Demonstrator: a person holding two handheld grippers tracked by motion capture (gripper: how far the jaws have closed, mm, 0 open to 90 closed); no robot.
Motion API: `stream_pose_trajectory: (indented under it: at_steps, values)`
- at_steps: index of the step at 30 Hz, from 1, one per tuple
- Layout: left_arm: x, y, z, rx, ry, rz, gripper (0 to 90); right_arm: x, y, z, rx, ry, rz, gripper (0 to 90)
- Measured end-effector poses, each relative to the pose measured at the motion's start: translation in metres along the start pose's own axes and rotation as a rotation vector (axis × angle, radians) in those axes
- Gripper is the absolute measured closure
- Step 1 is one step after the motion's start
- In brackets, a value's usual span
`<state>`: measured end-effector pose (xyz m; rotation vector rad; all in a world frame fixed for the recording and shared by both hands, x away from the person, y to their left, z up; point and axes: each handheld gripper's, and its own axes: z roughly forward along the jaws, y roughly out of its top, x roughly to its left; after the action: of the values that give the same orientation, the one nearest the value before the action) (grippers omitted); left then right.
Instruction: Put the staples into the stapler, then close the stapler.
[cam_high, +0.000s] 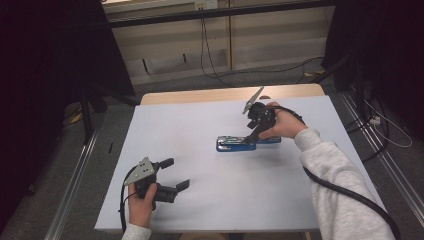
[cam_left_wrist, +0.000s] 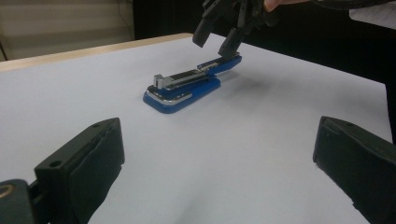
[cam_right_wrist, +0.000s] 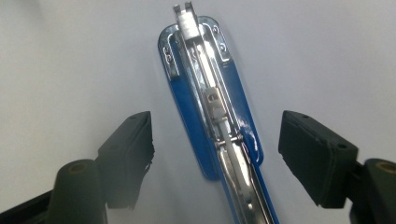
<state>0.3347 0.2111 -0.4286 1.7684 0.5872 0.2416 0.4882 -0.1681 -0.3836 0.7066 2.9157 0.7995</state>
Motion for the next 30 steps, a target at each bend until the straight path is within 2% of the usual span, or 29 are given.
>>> stream_pose_trajectory:
  at_steps: [7, 8, 13, 18, 22, 24, 27, 29, 30]
  values:
    - [0.001, 0.001, 0.005, 0.027, 0.001, -0.020, 2.2, -0.001, -0.010, -0.006, -0.009, -0.018, 0.029, 20.5]
    - [0.002, 0.002, 0.006, 0.027, 0.001, -0.016, 2.2, -0.002, -0.012, -0.007, -0.015, -0.023, 0.019, 19.1]
    - [0.003, 0.007, 0.010, 0.025, 0.004, -0.027, 2.0, 0.000, -0.023, -0.011, -0.040, -0.036, 0.052, 14.9]
    - [0.006, 0.012, 0.020, 0.050, 0.004, -0.043, 2.0, -0.002, -0.041, -0.016, -0.072, -0.056, 0.094, 14.3]
    - [0.012, 0.013, 0.028, 0.063, 0.024, -0.057, 2.1, -0.003, -0.056, -0.021, -0.083, -0.081, 0.122, 14.1]
    - [0.016, 0.014, 0.031, 0.061, 0.050, -0.066, 2.1, -0.002, -0.064, -0.025, -0.097, -0.092, 0.142, 14.2]
    - [0.022, 0.016, 0.036, 0.066, 0.071, -0.107, 2.1, -0.002, -0.077, -0.030, -0.088, -0.145, 0.165, 15.4]
    - [0.025, 0.018, 0.042, 0.086, 0.099, -0.126, 2.6, -0.001, -0.086, -0.033, -0.098, -0.152, 0.181, 18.3]
    - [0.026, 0.019, 0.045, 0.096, 0.100, -0.128, 3.7, 0.000, -0.091, -0.035, -0.107, -0.161, 0.188, 20.1]
